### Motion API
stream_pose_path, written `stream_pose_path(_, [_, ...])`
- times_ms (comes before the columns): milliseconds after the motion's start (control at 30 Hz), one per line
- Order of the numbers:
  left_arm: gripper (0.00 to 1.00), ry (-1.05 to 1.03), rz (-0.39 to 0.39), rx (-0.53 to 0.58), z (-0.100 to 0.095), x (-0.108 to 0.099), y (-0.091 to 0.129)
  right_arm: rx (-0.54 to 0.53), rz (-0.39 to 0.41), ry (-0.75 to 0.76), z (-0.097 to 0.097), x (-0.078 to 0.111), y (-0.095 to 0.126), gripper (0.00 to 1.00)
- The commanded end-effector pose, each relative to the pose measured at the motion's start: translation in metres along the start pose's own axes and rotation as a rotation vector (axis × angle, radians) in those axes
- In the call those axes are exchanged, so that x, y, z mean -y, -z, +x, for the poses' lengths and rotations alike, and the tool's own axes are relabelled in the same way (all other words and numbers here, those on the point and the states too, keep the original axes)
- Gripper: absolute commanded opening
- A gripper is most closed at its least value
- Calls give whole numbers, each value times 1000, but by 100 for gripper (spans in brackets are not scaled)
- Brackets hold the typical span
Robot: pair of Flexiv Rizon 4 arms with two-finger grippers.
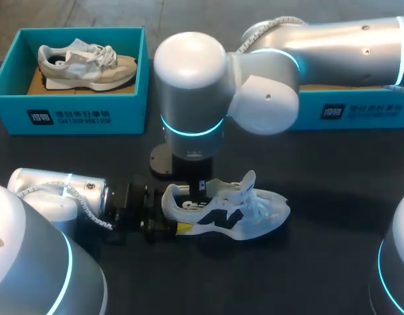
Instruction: Take the shoe out of the shoebox, open the shoe tongue, remove and reinsert the insole, then place the shoe into the shoebox
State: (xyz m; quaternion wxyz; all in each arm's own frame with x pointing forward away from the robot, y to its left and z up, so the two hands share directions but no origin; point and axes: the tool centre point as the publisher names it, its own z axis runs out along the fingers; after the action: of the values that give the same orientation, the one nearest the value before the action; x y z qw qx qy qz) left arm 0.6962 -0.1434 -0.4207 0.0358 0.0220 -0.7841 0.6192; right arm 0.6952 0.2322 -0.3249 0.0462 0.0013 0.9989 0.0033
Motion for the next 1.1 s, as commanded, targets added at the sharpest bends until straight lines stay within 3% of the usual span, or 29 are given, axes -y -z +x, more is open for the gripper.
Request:
stream_pose_path(33, [0, 0, -2, -2, -1, 0, 1, -14, -4, 2, -6, -2, -16, 0])
stream_pose_path(600, [0, 0, -2, -2, -1, 0, 1, -19, -16, -28, -6, 29, -47, 0])
stream_pose_path(1100, [0, 0, -2, -2, -1, 0, 1, -18, -4, -86, -1, 55, -55, 0])
